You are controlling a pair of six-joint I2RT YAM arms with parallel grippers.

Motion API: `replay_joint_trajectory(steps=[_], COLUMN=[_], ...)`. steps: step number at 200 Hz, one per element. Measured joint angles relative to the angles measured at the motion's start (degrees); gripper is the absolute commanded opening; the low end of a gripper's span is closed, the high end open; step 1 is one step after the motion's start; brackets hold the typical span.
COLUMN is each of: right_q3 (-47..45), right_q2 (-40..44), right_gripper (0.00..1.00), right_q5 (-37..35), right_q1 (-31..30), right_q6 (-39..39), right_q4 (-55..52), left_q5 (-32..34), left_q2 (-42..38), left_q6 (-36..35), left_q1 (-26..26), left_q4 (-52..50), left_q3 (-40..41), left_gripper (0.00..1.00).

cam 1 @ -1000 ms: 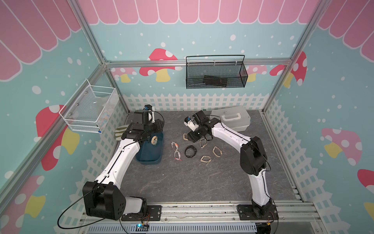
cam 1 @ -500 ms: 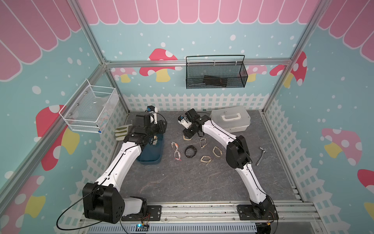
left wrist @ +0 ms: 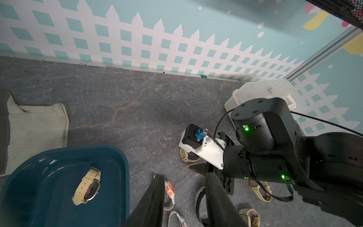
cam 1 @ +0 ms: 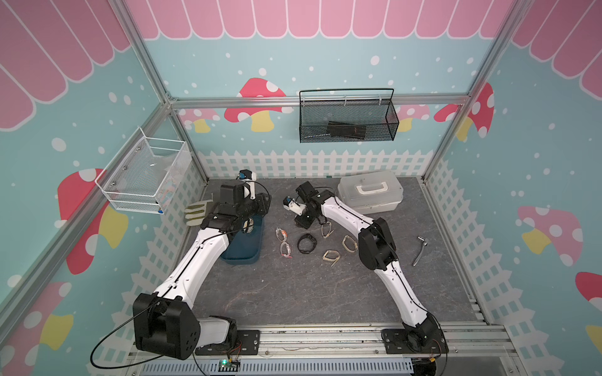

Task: Put the watch into the storage box
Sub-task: Pick up the watch at the center of the board.

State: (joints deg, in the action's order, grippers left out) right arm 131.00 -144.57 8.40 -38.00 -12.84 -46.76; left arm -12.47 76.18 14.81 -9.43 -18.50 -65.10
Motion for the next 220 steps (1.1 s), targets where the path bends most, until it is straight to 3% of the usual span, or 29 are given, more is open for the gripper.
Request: replay_joint_trajectory(steps=[63,105,134,180,220], right_q3=[0.52,1.11,1.62,1.84,-4.66], right_q2=[-1.6,-2.49,-2.69,-2.56,4.15], right_gripper=[0.17,0.14,0.0,0.0,0.0], right_q5=[-0.2,-0.52,-0.9,1.31,10.36], right_q1=[0.02,0.0,0.02,0.07,1.44], right_q6=[-2.03,-2.14,-2.01,-1.49,2.47], right_q4=[0.04,0.02,0.02,0.11,5.11], left_q5=[0.0,0.0,0.02,0.35,-2.05], left_q2=[0.02,0.04,0.04,-0.04,-4.39], left_q6=[-0.24,-0.28,-0.44,-0.46,0.09], left_q1=[-0.46,-0.46,-0.46,-0.46,-0.26], left_q4=[0.02,0.04,0.24,0.61,5.66], left_q3=[0.0,0.0,0.17,0.92,5.81], left_gripper=[0.38,0.38,0.38,0.38,0.39])
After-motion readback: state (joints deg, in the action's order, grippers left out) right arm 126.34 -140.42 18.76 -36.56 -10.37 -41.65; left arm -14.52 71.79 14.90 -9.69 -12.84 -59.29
